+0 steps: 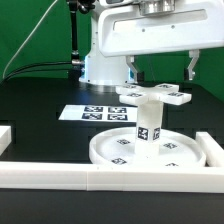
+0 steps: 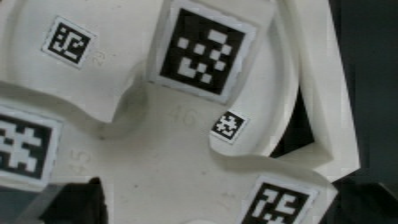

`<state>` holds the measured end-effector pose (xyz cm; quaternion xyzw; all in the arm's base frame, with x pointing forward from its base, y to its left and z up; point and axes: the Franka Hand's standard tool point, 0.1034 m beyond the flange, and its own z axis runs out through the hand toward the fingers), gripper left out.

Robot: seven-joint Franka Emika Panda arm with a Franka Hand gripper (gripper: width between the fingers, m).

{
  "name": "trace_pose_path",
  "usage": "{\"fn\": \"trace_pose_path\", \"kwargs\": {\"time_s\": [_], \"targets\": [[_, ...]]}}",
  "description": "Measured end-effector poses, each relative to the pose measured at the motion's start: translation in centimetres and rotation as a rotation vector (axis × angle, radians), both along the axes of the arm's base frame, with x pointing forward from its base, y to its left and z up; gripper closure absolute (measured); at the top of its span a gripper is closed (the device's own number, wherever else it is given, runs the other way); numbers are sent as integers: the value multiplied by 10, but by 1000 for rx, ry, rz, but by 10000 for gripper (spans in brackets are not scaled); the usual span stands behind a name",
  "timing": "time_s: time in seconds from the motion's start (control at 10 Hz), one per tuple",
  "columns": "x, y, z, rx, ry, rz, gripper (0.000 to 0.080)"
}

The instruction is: Assemble round table

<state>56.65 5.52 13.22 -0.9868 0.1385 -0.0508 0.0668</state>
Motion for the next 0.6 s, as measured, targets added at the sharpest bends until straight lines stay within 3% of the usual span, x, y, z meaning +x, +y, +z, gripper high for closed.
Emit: {"fn": "trace_pose_path", "kwargs": {"time_s": [0.1, 0.6], "targets": [[1, 0, 0, -35, -12, 156, 150], [1, 2, 1, -94, -53, 629, 150]]}}
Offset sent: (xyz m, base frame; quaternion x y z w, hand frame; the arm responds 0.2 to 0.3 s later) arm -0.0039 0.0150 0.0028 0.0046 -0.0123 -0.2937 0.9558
